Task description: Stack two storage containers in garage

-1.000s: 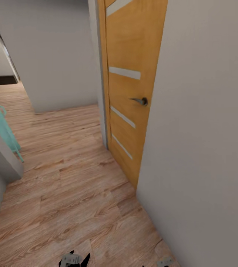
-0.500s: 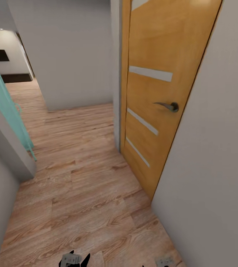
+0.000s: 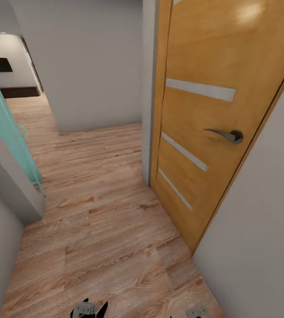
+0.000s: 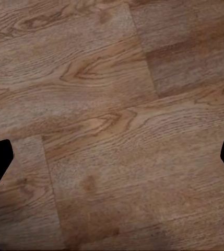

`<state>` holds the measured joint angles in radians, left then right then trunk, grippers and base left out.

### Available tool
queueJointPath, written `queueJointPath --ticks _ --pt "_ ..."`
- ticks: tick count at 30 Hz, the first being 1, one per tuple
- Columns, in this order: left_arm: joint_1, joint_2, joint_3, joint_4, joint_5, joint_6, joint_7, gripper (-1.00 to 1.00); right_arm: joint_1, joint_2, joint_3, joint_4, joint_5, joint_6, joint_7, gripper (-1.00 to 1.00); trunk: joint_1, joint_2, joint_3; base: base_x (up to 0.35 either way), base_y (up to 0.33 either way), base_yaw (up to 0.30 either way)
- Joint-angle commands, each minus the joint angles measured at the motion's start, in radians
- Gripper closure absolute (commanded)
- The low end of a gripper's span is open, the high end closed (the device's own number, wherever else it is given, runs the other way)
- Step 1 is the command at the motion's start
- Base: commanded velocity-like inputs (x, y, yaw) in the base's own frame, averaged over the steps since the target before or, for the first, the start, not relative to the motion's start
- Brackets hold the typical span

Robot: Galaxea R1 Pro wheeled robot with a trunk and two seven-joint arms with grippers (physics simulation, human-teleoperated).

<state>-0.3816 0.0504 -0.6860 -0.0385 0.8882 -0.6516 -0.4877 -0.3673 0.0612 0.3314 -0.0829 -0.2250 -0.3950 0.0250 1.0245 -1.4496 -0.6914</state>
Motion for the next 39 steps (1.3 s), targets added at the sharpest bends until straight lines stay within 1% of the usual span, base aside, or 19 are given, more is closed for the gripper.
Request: queueJointPath --ticks 1,10,16,27,39 --pt "0.0 0.0 -0.006 0.0 0.011 0.0 -0.006 -1.0 -0.001 0.0 0.006 0.002 -0.01 -0.004 0.003 -1.0 0.0 0.0 -0.002 0.286 0.194 0.086" --pt "0.0 0.0 -0.005 0.0 0.011 0.0 -0.006 -1.0 -0.001 -0.001 0.006 0.0 -0.009 -0.006 0.004 -1.0 0.0 0.0 -0.014 0.281 0.203 0.099" --pt "0.0 0.0 -0.006 0.0 0.011 0.0 -0.006 -1.0 -0.001 -0.002 0.006 -0.001 -0.011 -0.006 0.004 -1.0 0.0 0.0 -0.019 0.279 0.206 0.03" --pt "0.0 0.0 -0.005 0.0 0.011 0.0 -0.006 -1.0 -0.001 -0.003 0.007 -0.004 -0.01 -0.008 0.004 -1.0 0.0 0.0 -0.02 0.216 0.172 0.002" --pt "0.0 0.0 -0.006 0.0 0.011 0.0 -0.006 -1.0 -0.001 -0.003 0.007 -0.005 -0.01 -0.008 0.004 -1.0 0.0 0.0 -0.026 0.297 0.15 0.0"
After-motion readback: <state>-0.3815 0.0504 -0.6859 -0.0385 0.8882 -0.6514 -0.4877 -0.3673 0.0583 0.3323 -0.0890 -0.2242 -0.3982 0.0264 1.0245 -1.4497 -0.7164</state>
